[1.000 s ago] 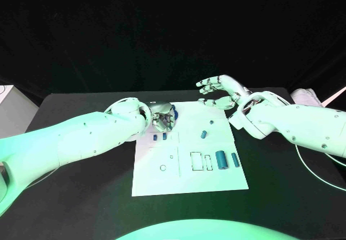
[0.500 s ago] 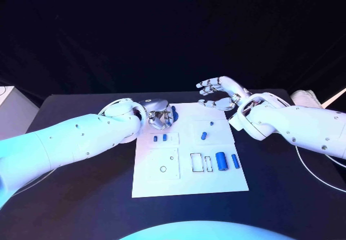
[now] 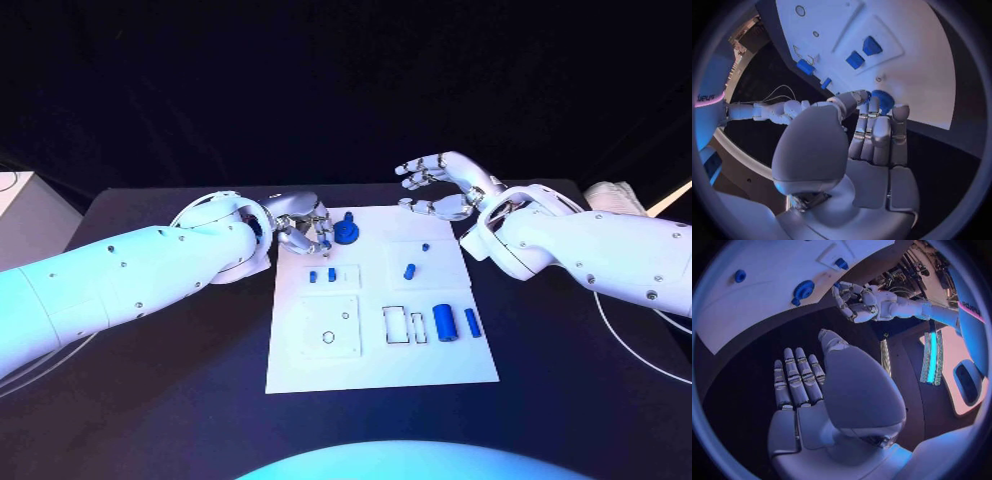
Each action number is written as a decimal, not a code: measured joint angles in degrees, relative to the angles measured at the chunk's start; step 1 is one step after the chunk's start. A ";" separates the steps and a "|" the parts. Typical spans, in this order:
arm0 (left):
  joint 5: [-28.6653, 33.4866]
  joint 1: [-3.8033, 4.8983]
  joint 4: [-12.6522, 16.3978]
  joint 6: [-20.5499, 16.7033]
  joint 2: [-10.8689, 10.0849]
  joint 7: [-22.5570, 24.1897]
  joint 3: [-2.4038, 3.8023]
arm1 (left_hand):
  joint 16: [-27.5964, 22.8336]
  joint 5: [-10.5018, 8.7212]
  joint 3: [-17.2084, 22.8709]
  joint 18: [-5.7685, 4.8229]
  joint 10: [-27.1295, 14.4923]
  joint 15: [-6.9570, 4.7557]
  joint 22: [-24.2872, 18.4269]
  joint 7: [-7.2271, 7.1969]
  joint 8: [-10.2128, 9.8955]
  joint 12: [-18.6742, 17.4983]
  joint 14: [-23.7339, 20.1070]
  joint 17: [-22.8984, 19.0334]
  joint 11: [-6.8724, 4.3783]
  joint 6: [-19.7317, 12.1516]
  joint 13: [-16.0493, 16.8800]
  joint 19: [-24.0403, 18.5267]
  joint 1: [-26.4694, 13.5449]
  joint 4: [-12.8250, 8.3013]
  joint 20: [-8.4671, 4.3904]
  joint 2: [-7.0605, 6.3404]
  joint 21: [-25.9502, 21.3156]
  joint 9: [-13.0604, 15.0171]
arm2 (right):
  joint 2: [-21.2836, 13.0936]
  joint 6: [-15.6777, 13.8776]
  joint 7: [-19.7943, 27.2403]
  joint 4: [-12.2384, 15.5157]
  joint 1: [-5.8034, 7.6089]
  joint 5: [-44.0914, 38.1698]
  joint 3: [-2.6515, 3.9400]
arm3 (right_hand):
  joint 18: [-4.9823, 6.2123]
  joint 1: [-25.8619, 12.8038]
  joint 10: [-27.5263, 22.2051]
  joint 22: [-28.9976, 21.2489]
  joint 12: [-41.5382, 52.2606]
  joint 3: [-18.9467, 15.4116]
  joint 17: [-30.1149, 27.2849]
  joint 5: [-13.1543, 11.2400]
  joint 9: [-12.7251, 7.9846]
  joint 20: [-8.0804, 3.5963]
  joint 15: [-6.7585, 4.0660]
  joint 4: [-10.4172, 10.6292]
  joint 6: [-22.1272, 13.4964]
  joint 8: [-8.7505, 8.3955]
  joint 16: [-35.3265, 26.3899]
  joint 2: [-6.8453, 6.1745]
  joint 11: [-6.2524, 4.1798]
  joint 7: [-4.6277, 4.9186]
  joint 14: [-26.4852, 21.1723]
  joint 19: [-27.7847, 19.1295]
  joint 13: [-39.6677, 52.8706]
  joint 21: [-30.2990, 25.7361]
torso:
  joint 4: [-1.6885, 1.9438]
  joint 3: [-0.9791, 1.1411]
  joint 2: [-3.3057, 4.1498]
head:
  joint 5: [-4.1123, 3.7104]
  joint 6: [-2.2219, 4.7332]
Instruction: Assemble the parts on the task board
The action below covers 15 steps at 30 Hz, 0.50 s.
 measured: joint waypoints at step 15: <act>0.04 -0.09 -3.11 2.54 1.26 -0.75 -0.78 | 0.00 0.00 0.00 0.00 0.40 0.00 0.12 0.07 -0.24 -0.44 0.00 0.00 0.00 0.34 -0.06 0.00 -0.22 0.00 0.00 -0.23 -0.01 -0.01 | 0.00 0.00 0.00 0.01 0.00 0.01 0.00 | 0.00 -0.22 0.00 -0.07 0.00 0.00 -0.04 0.00 -0.08 0.00 -0.01 0.00 0.00 0.00 0.00 -0.22 0.00 0.00 -0.40 0.00 0.00 0.00 | -0.11 -0.07 0.14 | 0.46 -0.09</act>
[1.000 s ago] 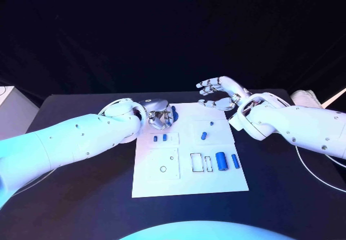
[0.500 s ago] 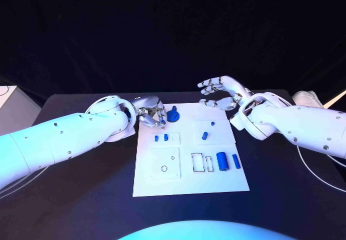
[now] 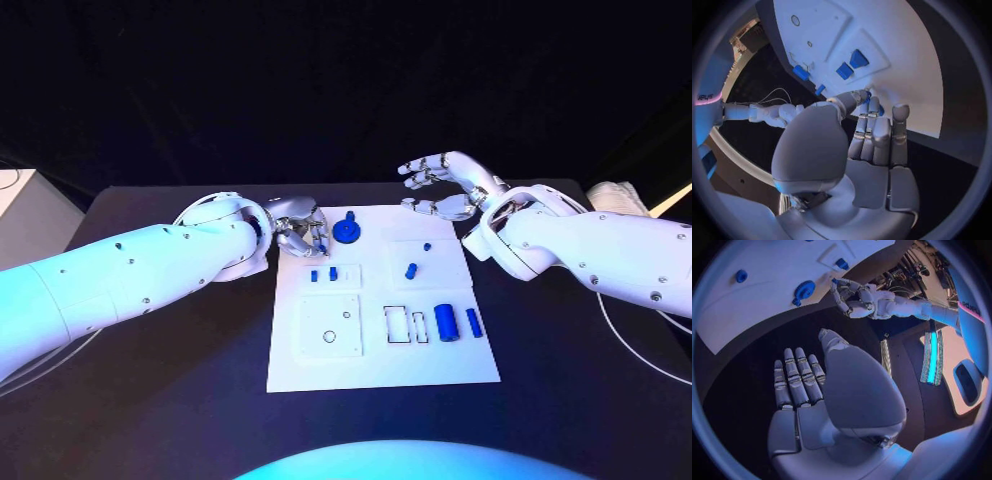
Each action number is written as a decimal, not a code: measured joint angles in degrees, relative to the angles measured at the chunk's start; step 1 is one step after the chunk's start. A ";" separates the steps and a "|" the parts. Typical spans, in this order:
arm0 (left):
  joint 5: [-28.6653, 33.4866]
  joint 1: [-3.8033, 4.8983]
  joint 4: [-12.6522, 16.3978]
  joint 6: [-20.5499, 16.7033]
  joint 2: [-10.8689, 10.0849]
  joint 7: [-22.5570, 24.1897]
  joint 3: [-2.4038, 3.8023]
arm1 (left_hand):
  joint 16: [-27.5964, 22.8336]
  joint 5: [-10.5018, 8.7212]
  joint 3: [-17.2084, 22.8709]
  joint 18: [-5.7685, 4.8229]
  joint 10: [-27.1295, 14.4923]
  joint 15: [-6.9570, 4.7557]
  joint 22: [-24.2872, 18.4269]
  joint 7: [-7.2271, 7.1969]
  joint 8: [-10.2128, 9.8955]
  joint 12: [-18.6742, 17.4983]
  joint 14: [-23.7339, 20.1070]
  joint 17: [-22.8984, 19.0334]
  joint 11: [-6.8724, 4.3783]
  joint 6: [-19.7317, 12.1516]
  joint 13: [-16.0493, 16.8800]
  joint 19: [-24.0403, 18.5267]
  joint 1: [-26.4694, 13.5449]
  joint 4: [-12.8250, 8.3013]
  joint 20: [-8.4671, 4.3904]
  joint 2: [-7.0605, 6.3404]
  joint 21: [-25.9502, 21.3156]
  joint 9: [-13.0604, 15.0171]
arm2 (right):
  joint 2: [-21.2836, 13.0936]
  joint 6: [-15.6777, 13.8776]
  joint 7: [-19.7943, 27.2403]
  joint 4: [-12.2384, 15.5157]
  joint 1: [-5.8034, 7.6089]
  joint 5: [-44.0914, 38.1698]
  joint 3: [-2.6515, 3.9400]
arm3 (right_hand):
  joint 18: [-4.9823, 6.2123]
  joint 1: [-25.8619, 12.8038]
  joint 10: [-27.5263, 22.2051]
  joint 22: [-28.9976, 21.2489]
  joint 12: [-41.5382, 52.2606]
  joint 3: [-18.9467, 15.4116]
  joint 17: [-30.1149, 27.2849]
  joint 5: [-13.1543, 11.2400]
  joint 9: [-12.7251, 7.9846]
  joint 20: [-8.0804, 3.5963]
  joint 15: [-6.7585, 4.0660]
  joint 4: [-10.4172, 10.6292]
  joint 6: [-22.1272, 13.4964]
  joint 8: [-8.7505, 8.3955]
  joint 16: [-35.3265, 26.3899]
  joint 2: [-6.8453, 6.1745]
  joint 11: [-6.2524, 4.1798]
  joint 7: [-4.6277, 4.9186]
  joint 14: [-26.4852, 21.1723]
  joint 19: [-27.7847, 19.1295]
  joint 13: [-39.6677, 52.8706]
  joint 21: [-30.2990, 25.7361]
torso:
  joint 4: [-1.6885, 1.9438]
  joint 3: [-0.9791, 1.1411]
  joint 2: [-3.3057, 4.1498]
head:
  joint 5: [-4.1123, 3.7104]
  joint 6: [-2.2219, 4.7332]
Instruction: Assemble the parts on the task board
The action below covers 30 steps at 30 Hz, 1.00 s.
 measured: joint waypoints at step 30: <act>-0.61 -0.10 -1.33 1.26 1.51 -0.25 -0.41 | 0.00 -0.11 0.00 0.00 0.63 0.00 0.32 -0.14 -0.28 -0.55 0.00 0.17 -0.20 0.42 -0.06 0.00 -0.23 0.00 0.00 0.23 -0.01 0.35 | 0.02 0.00 0.00 0.03 -0.01 0.00 0.00 | 0.00 0.00 0.00 0.00 0.00 0.00 -0.04 0.00 0.01 0.00 0.00 0.00 0.00 0.00 0.00 0.00 0.00 0.00 0.01 0.00 0.00 0.00 | 0.04 0.03 -0.10 | -0.18 -0.36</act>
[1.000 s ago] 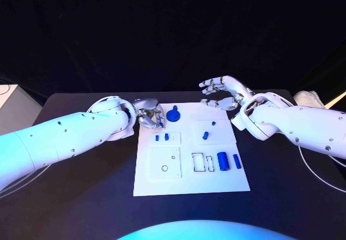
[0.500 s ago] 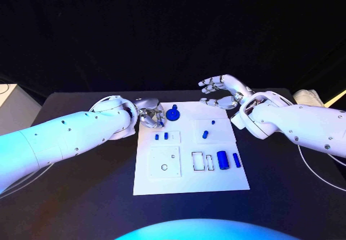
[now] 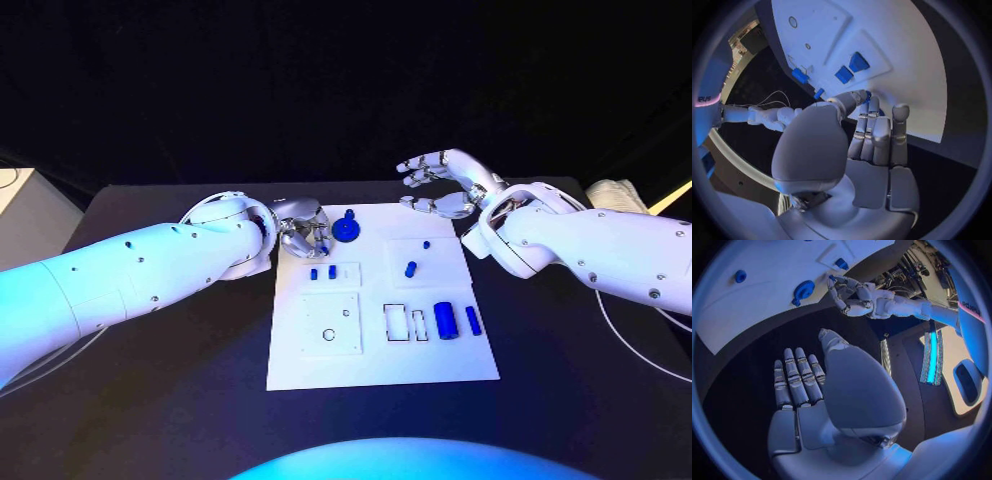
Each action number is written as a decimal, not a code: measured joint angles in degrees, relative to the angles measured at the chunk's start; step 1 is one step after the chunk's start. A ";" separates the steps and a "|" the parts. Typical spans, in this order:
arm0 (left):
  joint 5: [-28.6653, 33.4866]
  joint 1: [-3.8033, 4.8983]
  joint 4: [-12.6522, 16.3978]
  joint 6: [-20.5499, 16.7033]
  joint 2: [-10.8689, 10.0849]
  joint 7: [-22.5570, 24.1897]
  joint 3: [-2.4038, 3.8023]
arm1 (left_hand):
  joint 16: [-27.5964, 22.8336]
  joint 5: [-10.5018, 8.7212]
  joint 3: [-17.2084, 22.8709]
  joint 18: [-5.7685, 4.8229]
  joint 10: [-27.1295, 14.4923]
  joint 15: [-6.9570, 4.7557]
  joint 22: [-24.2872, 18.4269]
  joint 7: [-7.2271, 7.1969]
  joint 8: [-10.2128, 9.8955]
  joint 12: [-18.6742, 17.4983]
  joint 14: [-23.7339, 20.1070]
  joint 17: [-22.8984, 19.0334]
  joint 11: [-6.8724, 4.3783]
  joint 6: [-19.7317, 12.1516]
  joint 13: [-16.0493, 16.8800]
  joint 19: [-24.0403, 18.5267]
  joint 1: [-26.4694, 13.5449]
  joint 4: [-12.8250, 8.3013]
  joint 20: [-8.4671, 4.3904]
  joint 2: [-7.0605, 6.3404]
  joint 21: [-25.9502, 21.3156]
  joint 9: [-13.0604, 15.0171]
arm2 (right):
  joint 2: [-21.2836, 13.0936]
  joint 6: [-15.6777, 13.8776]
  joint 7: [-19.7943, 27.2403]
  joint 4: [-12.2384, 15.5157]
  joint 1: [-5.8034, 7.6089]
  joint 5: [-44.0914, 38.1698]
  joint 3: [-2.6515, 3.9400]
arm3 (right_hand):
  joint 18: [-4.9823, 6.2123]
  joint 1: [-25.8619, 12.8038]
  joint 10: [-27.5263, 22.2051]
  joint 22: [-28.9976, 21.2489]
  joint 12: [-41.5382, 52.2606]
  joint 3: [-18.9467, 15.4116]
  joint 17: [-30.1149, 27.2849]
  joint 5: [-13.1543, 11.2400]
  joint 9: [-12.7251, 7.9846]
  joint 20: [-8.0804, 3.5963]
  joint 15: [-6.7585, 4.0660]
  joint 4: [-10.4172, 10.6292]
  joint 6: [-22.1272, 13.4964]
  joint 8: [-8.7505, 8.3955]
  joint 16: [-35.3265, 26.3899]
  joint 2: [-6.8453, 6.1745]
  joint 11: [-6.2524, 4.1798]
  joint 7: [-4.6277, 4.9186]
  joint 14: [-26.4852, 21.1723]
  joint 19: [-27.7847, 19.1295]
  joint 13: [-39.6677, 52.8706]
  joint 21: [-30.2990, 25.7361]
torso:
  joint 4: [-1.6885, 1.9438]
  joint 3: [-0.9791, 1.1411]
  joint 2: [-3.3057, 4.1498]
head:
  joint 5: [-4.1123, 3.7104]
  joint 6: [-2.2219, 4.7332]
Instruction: Assemble the parts on the task board
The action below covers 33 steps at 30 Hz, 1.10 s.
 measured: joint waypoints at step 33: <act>0.05 0.31 -1.34 1.50 1.51 -0.95 -0.41 | 0.00 -0.01 -0.16 0.00 0.93 -0.20 0.11 -0.12 -0.38 -0.44 0.20 0.12 -0.11 0.67 -0.05 0.21 -0.53 -0.15 0.21 0.06 0.00 0.10 | -0.08 -0.04 -0.22 0.04 0.01 0.22 0.00 | 0.00 -0.23 0.00 -0.06 0.00 0.40 -0.07 0.00 -0.10 0.00 0.21 0.07 0.00 0.00 -0.34 -0.23 0.00 0.00 -0.20 0.00 0.00 0.00 | -0.04 0.03 0.05 | -0.30 -0.37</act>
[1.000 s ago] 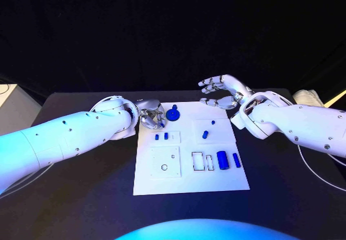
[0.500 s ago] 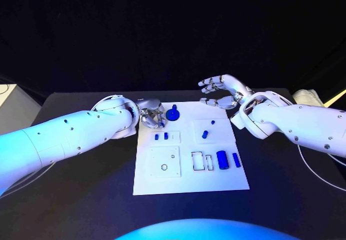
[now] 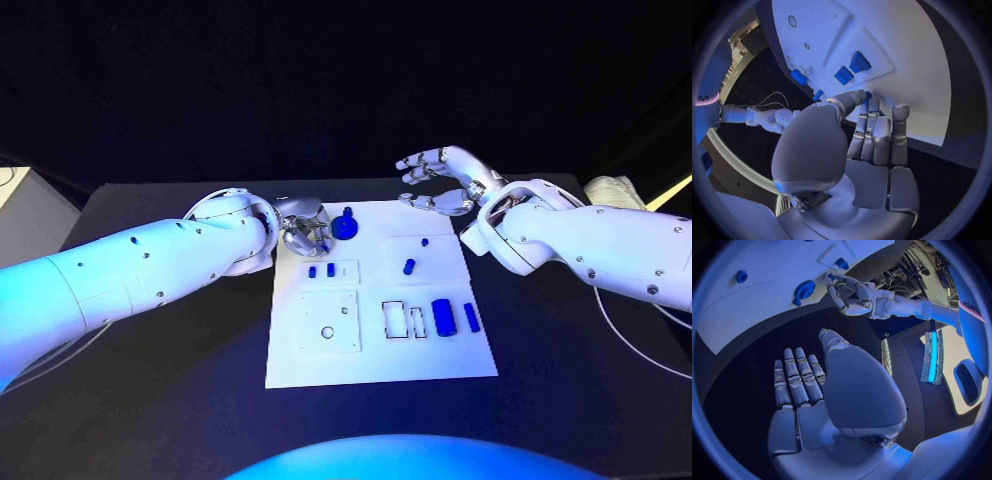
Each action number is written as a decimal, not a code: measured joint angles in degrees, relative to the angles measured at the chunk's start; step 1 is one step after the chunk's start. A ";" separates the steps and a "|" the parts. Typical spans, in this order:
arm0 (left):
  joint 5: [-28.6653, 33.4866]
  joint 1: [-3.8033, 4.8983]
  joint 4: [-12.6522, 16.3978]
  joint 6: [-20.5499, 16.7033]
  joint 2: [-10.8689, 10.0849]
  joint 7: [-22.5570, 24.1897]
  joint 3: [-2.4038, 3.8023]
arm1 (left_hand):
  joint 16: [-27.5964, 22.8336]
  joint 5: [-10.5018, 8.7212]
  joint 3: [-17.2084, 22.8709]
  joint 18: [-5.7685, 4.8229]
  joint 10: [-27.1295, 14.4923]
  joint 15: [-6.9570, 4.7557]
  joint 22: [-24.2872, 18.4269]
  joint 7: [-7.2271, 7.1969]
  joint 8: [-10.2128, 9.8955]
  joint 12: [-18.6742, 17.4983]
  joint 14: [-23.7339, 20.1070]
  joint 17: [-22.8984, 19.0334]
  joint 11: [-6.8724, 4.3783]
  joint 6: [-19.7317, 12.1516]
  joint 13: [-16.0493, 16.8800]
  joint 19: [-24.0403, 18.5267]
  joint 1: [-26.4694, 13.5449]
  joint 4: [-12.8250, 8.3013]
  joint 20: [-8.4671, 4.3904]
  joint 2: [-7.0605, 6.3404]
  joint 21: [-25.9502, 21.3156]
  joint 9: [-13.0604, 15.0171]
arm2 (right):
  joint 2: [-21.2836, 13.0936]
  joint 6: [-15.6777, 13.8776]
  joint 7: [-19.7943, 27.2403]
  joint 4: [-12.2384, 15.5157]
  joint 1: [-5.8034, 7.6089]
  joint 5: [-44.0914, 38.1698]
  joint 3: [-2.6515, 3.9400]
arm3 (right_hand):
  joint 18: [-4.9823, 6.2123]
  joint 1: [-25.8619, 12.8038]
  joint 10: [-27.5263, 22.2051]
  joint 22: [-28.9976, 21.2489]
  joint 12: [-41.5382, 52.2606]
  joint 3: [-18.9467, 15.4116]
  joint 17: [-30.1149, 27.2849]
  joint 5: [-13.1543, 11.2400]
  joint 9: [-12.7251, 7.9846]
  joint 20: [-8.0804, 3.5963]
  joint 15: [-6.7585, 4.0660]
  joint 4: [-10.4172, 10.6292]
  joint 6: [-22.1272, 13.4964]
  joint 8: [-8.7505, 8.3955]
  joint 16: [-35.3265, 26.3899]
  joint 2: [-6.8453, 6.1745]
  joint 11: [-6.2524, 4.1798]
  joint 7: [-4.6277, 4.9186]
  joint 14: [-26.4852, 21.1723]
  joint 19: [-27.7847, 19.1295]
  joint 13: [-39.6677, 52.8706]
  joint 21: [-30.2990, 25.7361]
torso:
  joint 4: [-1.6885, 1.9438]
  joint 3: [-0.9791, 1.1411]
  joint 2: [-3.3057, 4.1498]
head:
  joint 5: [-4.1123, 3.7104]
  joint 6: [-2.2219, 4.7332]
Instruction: Assemble the parts on the task board
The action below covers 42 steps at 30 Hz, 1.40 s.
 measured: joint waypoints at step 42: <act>-0.28 -0.23 0.04 -0.40 -0.30 -0.05 -0.36 | -0.22 0.02 0.34 0.01 -1.48 1.23 -2.33 -0.23 -6.54 -5.31 -2.88 -5.22 1.46 -8.01 -0.33 -2.79 -1.19 -0.95 0.91 -1.18 -2.22 -1.92 | 0.07 -0.03 -0.07 -0.20 0.00 0.17 0.00 | 0.00 -0.30 0.00 -0.20 0.00 0.31 -0.53 0.00 -0.11 0.00 0.18 0.00 0.00 0.00 -0.55 -0.30 0.00 0.00 -2.68 0.00 0.00 0.00 | 0.04 -0.05 -0.02 | 0.15 0.12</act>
